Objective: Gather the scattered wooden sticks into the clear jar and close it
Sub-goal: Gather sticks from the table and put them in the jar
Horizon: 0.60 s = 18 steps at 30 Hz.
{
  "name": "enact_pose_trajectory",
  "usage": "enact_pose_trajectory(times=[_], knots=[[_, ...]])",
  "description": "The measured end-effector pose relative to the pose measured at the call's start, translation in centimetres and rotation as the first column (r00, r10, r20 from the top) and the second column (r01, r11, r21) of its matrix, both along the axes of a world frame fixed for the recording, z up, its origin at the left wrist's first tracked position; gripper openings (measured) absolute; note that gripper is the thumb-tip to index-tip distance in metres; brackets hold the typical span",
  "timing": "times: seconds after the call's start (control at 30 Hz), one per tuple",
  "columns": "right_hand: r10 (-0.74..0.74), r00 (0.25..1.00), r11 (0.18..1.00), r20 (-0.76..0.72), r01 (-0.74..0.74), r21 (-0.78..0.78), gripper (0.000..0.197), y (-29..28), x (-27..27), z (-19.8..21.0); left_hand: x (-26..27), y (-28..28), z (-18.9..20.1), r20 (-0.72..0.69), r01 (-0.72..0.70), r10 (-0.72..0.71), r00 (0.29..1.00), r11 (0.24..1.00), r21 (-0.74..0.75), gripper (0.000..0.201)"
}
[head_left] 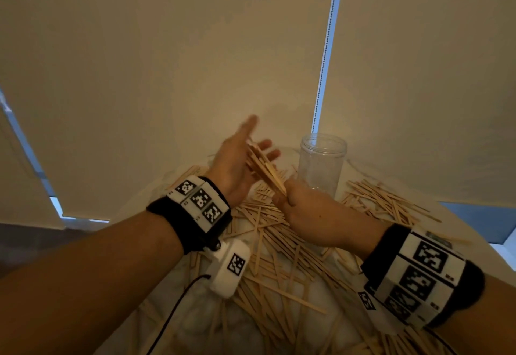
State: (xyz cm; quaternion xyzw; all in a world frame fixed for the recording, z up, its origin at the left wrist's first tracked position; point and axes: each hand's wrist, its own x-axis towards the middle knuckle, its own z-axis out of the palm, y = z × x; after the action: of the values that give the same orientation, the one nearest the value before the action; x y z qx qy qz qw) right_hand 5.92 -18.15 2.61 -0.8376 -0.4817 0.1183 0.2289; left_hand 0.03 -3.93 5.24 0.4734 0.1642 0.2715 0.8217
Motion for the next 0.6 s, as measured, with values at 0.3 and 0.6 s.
enact_pose_trajectory(times=[0.3, 0.6], knots=[[-0.024, 0.993, 0.999, 0.114, 0.019, 0.044, 0.019, 0.9, 0.5, -0.6, 0.5, -0.3, -0.5, -0.173, -0.04, 0.08, 0.982, 0.974, 0.222, 0.047], [-0.039, 0.985, 0.999, 0.166, 0.035, 0.028, 0.018, 0.5, 0.8, 0.0, 0.2, 0.6, -0.1, -0.442, 0.288, -0.129, 0.888, 0.904, 0.316, 0.059]])
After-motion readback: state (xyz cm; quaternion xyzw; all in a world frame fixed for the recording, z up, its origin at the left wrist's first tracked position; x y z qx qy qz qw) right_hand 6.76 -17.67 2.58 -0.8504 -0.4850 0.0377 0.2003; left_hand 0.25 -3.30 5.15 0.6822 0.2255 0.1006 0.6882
